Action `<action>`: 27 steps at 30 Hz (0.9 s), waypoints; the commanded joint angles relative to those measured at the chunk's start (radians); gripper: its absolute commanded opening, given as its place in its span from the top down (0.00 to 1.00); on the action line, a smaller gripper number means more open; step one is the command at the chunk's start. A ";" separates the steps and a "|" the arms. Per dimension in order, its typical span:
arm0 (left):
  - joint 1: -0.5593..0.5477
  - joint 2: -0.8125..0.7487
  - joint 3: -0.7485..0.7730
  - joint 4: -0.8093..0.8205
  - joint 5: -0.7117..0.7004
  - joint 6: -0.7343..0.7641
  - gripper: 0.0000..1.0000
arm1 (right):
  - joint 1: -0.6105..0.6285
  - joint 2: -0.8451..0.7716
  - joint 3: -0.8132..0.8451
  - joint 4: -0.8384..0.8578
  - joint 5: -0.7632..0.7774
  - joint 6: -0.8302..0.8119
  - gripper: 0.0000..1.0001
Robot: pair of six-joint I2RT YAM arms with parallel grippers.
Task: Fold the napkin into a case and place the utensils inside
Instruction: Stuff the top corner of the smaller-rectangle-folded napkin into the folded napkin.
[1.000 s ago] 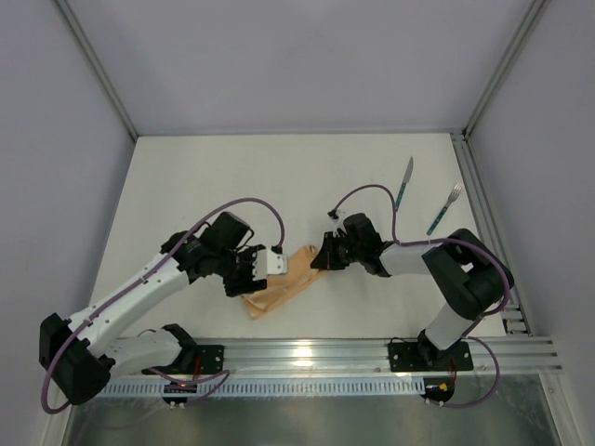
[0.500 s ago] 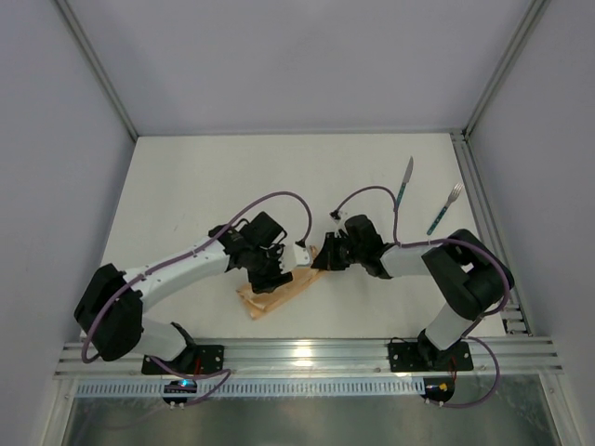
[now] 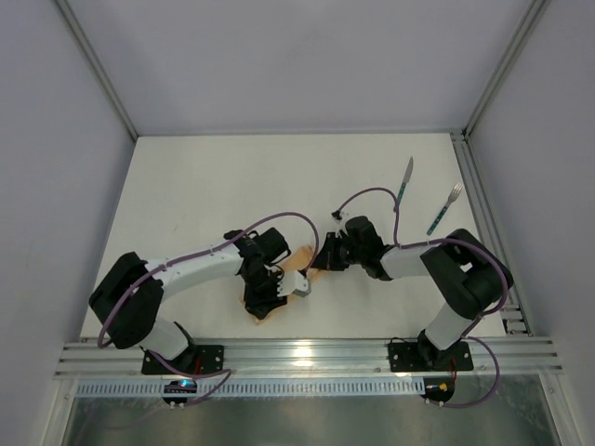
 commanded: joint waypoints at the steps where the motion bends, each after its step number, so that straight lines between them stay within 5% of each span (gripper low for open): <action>1: -0.002 -0.030 0.073 -0.137 0.089 0.078 0.58 | 0.002 0.019 -0.017 0.017 0.058 0.015 0.96; 7: 0.004 -0.093 0.159 -0.254 0.165 0.115 0.56 | 0.003 0.006 -0.024 0.015 0.061 0.010 0.96; 11: 0.036 -0.138 0.141 -0.196 0.034 0.100 0.61 | 0.002 -0.003 -0.032 0.009 0.070 0.007 0.96; 20: 0.098 -0.027 0.144 -0.232 0.050 0.207 0.61 | 0.002 0.003 -0.015 -0.002 0.076 -0.003 0.96; 27: 0.004 0.054 0.123 -0.162 0.099 0.150 0.84 | 0.002 0.000 -0.015 0.001 0.061 -0.005 0.96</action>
